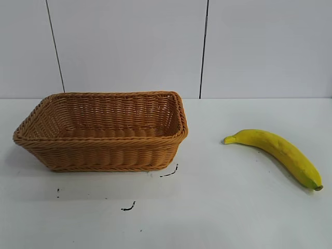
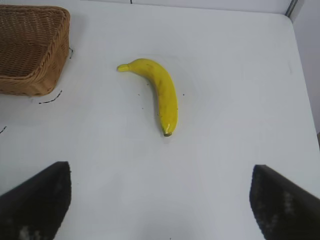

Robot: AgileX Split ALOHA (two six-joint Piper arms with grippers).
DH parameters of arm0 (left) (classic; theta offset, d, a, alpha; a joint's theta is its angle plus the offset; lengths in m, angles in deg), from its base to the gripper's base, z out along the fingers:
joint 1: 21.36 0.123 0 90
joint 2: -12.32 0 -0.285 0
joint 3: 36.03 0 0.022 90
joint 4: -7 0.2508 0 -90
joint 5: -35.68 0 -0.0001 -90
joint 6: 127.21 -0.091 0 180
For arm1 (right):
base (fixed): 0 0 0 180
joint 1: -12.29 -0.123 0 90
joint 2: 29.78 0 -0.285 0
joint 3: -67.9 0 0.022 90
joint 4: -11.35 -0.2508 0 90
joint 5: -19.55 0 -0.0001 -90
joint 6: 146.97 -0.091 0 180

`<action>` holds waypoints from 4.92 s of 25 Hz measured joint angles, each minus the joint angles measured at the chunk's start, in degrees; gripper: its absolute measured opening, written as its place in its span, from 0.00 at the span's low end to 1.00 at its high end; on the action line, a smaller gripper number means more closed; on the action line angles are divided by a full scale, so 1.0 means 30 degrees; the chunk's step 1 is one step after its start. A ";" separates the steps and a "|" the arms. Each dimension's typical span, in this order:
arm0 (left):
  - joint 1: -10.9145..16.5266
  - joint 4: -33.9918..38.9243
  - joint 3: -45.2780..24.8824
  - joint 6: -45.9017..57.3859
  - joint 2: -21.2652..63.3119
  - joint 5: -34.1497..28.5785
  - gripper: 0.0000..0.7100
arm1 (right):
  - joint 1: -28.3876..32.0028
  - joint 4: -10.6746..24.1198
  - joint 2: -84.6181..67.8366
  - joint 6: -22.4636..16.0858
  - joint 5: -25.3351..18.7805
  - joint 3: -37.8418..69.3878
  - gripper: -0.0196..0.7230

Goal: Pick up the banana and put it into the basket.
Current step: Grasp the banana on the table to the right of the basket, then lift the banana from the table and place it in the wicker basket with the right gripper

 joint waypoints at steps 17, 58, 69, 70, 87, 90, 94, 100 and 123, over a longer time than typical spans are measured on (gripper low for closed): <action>0.0000 0.0000 0.0000 0.0000 0.0000 0.0000 0.98 | 0.0000 -0.0876 1.3100 0.7703 0.2835 -0.5737 0.96; 0.0000 0.0000 0.0000 0.0000 0.0000 0.0000 0.98 | 0.0000 0.0153 2.0385 0.4627 0.7045 -0.5821 0.46; 0.0000 0.0000 0.0000 0.0000 0.0000 0.0000 0.98 | 0.0000 -0.0238 1.8237 0.4611 0.0363 -0.9659 0.46; 0.0000 0.0000 0.0000 0.0000 0.0000 0.0000 0.98 | -0.0056 -0.0499 1.8085 0.4611 -0.0549 -1.0214 0.46; 0.0000 0.0000 0.0000 0.0000 0.0000 0.0000 0.98 | -0.6513 -0.0323 2.1840 0.4717 -0.3765 -2.1780 0.46; 0.0000 0.0000 0.0000 0.0000 0.0000 0.0000 0.98 | -0.8009 -0.0100 2.3320 0.6065 -0.3782 -2.3932 0.46; 0.0000 0.0000 0.0000 0.0000 0.0000 0.0000 0.98 | -0.9803 -0.0034 2.4560 0.8824 -0.3662 -2.5354 0.46; 0.0000 0.0000 0.0000 0.0000 0.0000 0.0000 0.98 | -1.1785 0.0837 2.5328 1.2706 -0.1479 -2.5466 0.46; 0.0000 0.0000 0.0000 0.0000 0.0000 0.0000 0.98 | -1.0950 -0.0231 2.8825 1.1545 0.0729 -2.5446 0.46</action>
